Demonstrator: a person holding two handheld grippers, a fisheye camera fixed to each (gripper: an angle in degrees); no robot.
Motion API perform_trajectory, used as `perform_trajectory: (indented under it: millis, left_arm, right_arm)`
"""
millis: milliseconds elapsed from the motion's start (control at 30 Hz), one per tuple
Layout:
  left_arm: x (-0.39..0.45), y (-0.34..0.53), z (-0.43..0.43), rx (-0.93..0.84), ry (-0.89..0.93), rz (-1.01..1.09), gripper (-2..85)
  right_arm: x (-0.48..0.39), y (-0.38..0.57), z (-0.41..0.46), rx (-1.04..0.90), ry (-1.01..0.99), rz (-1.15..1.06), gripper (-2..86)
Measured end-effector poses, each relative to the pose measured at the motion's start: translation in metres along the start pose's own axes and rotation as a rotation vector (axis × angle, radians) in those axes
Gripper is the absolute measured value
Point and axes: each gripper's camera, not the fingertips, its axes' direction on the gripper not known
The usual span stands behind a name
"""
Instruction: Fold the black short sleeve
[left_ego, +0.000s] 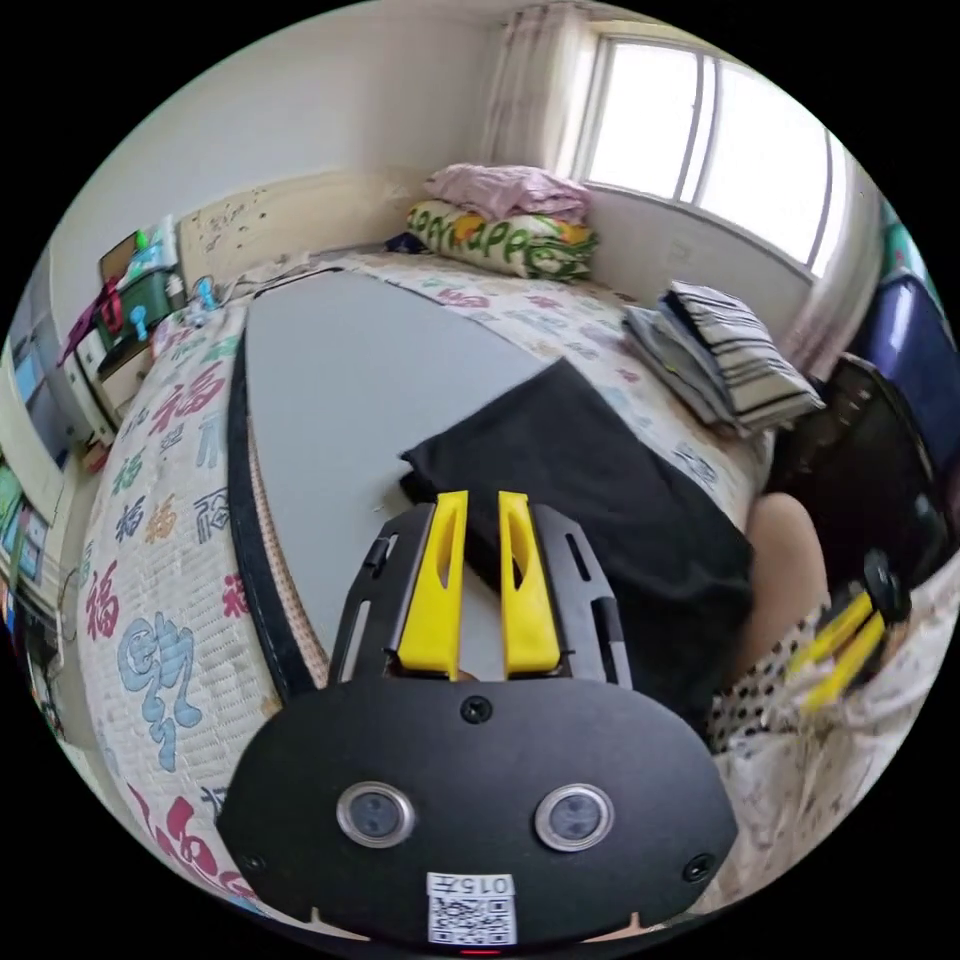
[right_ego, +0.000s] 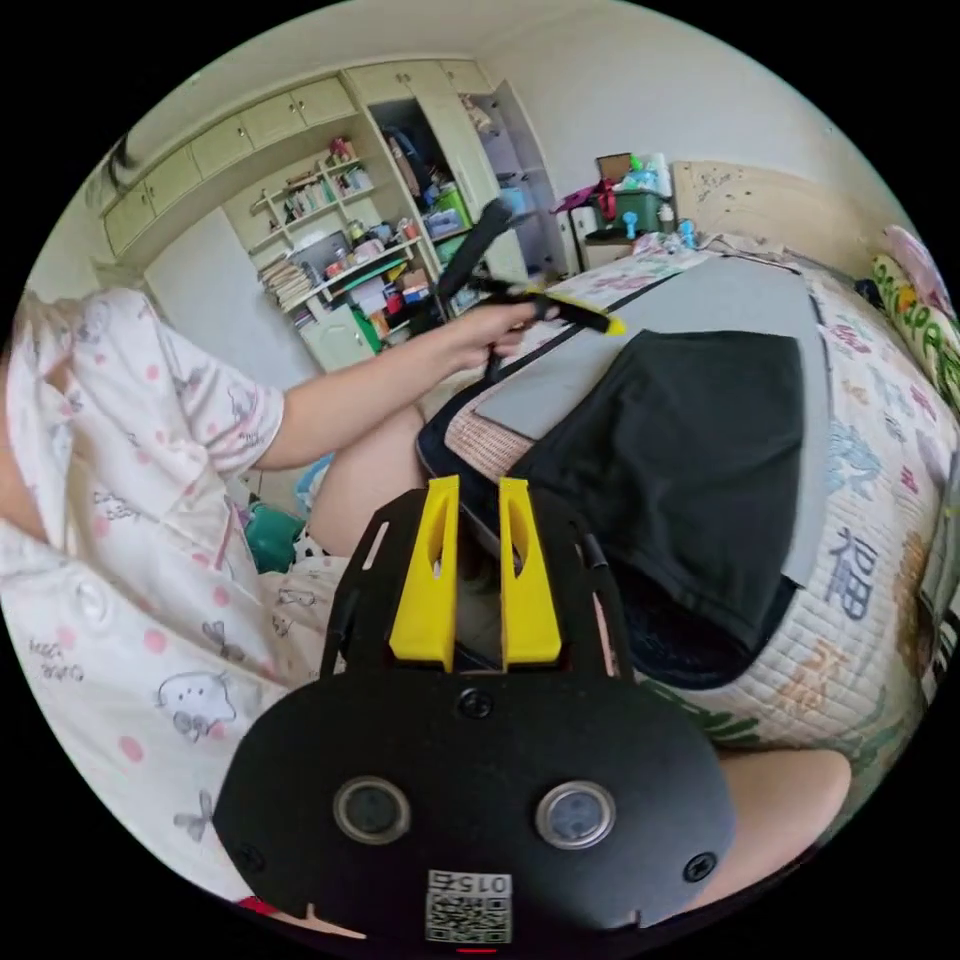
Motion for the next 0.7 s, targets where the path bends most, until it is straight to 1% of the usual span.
perform_trajectory:
  millis: [67,100,167,267,367,500,567,700]
  left_arm:
    - [0.055,0.058,-0.032,0.006,0.110,0.079,7.1]
    - [0.067,0.073,-0.038,0.008,0.136,0.083,7.3]
    - [0.106,0.130,-0.051,0.010,0.217,0.077,8.2]
    - [0.143,0.181,-0.054,-0.015,0.224,0.079,8.7]
    - [0.165,0.207,-0.047,-0.045,0.148,0.119,8.9]
    - [0.180,0.216,-0.033,-0.070,0.068,0.183,8.9]
    - [0.188,0.220,-0.020,-0.119,0.016,0.220,8.0]
    - [0.192,0.228,-0.010,-0.153,0.014,0.222,4.7]
  right_arm:
    - [0.033,0.000,-0.054,0.077,0.102,0.071,7.7]
    - [0.042,0.000,-0.064,0.082,0.136,0.093,7.9]
    - [0.080,-0.002,-0.082,0.041,0.277,0.183,9.1]
    - [0.106,-0.013,-0.081,-0.012,0.355,0.247,10.4]
    - [0.115,-0.033,-0.063,-0.071,0.346,0.287,10.8]
    - [0.125,-0.060,-0.041,-0.132,0.346,0.355,9.6]
    - [0.129,-0.081,-0.035,-0.159,0.316,0.385,8.7]
    - [0.135,-0.107,-0.031,-0.161,0.238,0.432,7.0]
